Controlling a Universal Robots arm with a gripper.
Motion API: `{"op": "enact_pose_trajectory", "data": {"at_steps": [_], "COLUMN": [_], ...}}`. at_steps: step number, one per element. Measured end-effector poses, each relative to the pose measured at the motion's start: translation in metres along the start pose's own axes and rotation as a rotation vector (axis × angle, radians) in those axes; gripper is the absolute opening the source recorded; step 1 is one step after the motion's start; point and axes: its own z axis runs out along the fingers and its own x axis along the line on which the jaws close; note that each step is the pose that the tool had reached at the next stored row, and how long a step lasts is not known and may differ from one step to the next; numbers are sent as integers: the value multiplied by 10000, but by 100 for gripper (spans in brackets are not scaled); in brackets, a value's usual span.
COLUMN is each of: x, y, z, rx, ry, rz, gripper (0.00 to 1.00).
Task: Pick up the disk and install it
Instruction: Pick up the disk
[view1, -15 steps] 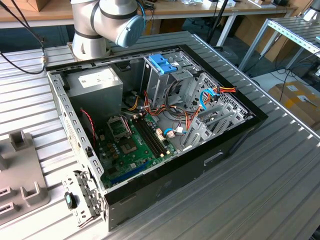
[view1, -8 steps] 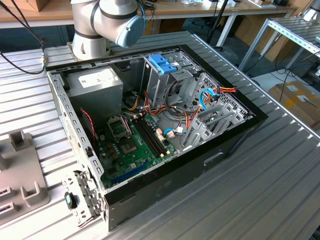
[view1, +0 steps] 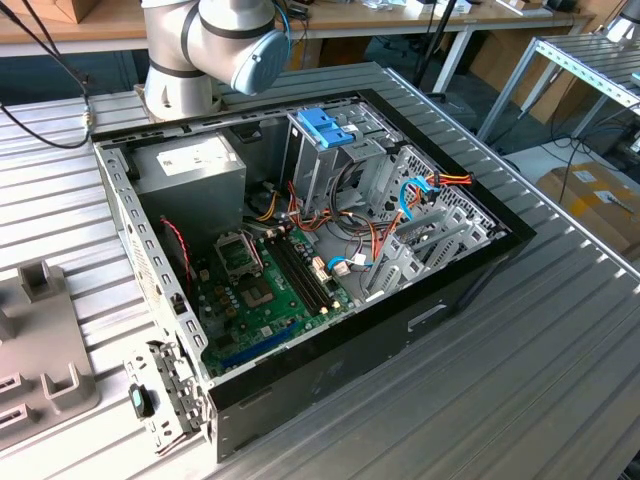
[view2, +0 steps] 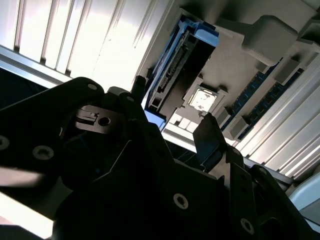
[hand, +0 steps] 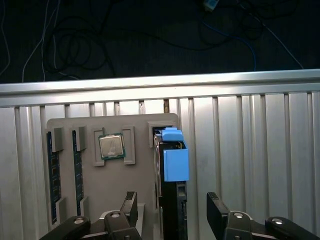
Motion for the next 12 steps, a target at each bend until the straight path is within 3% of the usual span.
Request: {"op": "enact_pose_trajectory", "data": {"at_steps": [12], "x": [0], "y": [0], "z": [22], "rx": [0], "ry": [0], "rz": [0], "gripper": [66]}}
